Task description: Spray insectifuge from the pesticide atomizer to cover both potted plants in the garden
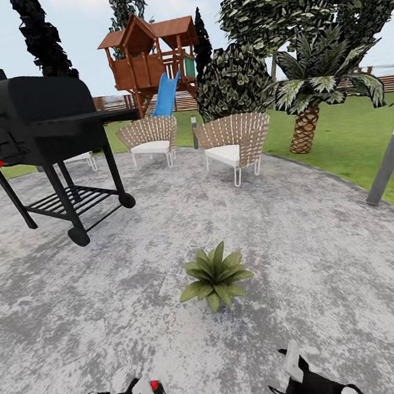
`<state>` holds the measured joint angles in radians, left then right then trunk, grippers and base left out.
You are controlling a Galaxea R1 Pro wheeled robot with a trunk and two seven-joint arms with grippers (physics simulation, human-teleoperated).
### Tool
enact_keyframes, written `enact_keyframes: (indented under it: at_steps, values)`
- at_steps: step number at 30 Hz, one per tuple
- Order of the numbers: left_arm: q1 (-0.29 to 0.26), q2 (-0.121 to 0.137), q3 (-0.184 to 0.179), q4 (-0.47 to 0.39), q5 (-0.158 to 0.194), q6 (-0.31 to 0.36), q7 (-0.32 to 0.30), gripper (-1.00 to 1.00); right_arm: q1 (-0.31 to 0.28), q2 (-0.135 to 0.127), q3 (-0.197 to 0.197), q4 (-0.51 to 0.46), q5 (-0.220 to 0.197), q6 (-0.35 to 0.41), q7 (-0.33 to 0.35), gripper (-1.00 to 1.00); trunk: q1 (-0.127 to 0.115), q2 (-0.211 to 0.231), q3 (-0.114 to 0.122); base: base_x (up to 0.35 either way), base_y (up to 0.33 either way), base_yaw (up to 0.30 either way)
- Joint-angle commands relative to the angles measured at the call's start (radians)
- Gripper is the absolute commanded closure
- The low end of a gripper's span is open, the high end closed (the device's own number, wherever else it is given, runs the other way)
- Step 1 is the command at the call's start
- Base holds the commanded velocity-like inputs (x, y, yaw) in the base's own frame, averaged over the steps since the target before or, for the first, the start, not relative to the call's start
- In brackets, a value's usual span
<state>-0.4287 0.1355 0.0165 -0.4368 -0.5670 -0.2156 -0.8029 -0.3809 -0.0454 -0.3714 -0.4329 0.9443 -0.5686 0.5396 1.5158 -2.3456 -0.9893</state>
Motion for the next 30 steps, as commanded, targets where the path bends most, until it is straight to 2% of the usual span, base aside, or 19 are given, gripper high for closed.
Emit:
enact_keyframes:
  at_steps: [1,2,4,5,7,8,11,12,15,16,17,18,19,22,24,30]
  values:
    - [-0.006,0.001,0.001,-0.025,-0.017,0.018,-0.042,1.0,-0.005,0.002,-0.007,-0.014,0.01,0.0,0.035,-1.0,0.0,0.0,-0.001,0.0,0.0,0.0]
    - [-0.023,0.003,0.001,-0.044,-0.023,0.055,-0.079,1.0,-0.015,0.004,-0.005,-0.025,0.011,0.005,0.066,-1.0,0.0,0.0,-0.001,0.0,0.0,0.0]
    - [-0.045,0.007,0.0,-0.053,-0.047,0.081,-0.098,1.0,-0.037,0.005,-0.004,-0.028,0.012,0.008,0.106,-1.0,0.0,0.0,-0.001,0.0,0.0,0.0]
    - [-0.053,0.007,0.0,-0.055,-0.068,0.09,-0.103,1.0,-0.045,0.005,-0.004,-0.028,0.012,0.008,0.129,-1.0,0.0,0.0,-0.001,0.0,0.0,0.0]
    - [-0.066,0.001,0.001,-0.057,-0.136,0.119,-0.122,1.0,-0.058,0.008,-0.003,-0.029,0.012,0.008,0.188,-1.0,0.0,0.0,-0.001,0.0,0.0,0.0]
    - [-0.069,-0.004,0.002,-0.058,-0.173,0.136,-0.134,1.0,-0.064,0.015,-0.003,-0.03,0.012,0.009,0.212,-1.0,0.0,0.0,-0.001,0.0,0.0,0.0]
    - [-0.073,-0.011,0.002,-0.059,-0.216,0.153,-0.146,1.0,-0.073,0.05,-0.002,-0.03,0.014,0.009,0.234,-1.0,0.0,0.0,-0.001,0.0,0.0,0.0]
    - [-0.074,-0.015,0.001,-0.059,-0.222,0.155,-0.149,1.0,-0.078,0.062,-0.001,-0.03,0.015,0.009,0.237,1.0,0.0,0.0,-0.001,0.0,0.0,0.0]
    - [-0.074,-0.025,-0.003,-0.061,-0.253,0.16,-0.167,1.0,-0.086,0.079,-0.001,-0.029,0.016,0.008,0.24,1.0,0.0,0.0,-0.001,0.0,0.0,0.0]
    - [-0.074,-0.031,-0.009,-0.065,-0.282,0.169,-0.184,1.0,-0.087,0.092,0.005,-0.029,0.017,0.008,0.241,1.0,0.0,0.0,-0.001,0.0,0.0,0.0]
    - [-0.074,-0.037,-0.014,-0.069,-0.308,0.178,-0.196,1.0,-0.088,0.103,0.03,-0.028,0.017,0.007,0.241,1.0,0.0,0.0,-0.001,0.0,0.0,0.0]
    - [-0.074,-0.057,-0.019,-0.071,-0.344,0.187,-0.208,1.0,-0.088,0.123,0.19,-0.03,0.013,0.008,0.239,1.0,0.0,0.0,-0.001,0.0,0.0,0.0]
    - [-0.073,-0.075,-0.021,-0.07,-0.351,0.186,-0.209,1.0,-0.088,0.145,0.223,-0.03,0.012,0.008,0.238,1.0,0.0,0.0,-0.001,0.0,0.0,0.0]
    - [-0.072,-0.099,-0.023,-0.068,-0.364,0.186,-0.209,1.0,-0.089,0.172,0.242,-0.029,0.011,0.007,0.238,1.0,0.0,0.0,-0.001,0.0,0.0,0.0]
    - [-0.071,-0.119,-0.038,-0.066,-0.379,0.188,-0.208,1.0,-0.089,0.186,0.246,-0.028,0.011,0.007,0.238,1.0,0.0,0.0,-0.001,0.0,0.0,0.0]
    - [-0.07,-0.162,-0.047,-0.065,-0.385,0.187,-0.207,1.0,-0.089,0.202,0.247,-0.027,0.01,0.008,0.238,1.0,0.0,0.0,-0.001,0.0,0.0,0.0]
